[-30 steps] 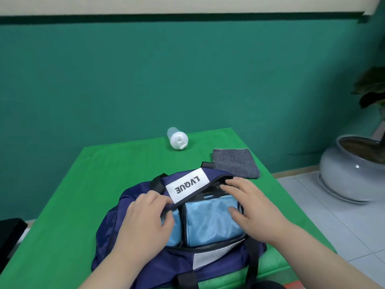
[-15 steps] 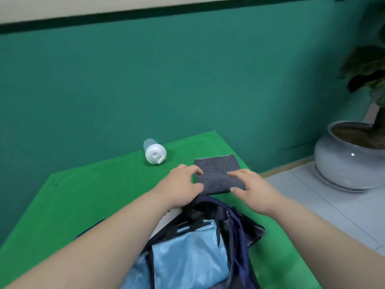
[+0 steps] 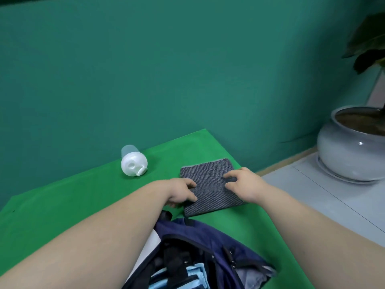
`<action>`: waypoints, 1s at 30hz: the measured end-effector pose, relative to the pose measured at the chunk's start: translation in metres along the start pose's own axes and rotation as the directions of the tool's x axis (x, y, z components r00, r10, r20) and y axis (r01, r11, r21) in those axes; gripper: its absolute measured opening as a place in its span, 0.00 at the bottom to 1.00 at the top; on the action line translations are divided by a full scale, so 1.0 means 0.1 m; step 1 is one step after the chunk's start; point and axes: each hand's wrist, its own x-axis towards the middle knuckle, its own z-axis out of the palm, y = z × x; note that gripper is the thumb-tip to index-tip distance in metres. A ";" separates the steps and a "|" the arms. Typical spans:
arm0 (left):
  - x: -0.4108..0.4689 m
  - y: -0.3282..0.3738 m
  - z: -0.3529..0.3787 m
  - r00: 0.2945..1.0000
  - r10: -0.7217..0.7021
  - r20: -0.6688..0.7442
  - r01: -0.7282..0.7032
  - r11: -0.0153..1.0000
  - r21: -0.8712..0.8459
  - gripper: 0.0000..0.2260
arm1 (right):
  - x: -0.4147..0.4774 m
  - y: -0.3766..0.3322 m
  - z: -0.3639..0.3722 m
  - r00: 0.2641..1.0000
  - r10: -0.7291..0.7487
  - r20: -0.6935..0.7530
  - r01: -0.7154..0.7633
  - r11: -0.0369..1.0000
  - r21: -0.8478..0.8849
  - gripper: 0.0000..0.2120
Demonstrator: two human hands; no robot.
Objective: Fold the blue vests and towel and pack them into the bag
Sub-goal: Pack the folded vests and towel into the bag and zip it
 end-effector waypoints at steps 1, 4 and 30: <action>0.06 -0.03 0.02 1.000 0.009 -0.025 -0.011 0.998 -0.056 0.24 | 0.05 0.00 0.02 1.000 0.015 -0.009 -0.015 1.000 0.018 0.20; 0.18 -0.09 0.10 0.996 0.000 -0.095 -0.022 0.972 -0.234 0.19 | 0.15 0.01 0.07 0.998 0.061 -0.024 -0.058 0.994 0.097 0.19; -3.31 -0.87 1.03 0.745 0.133 -0.654 -0.409 0.865 -0.290 0.23 | -2.70 -1.02 0.10 0.940 -0.282 -0.191 0.338 0.839 0.426 0.23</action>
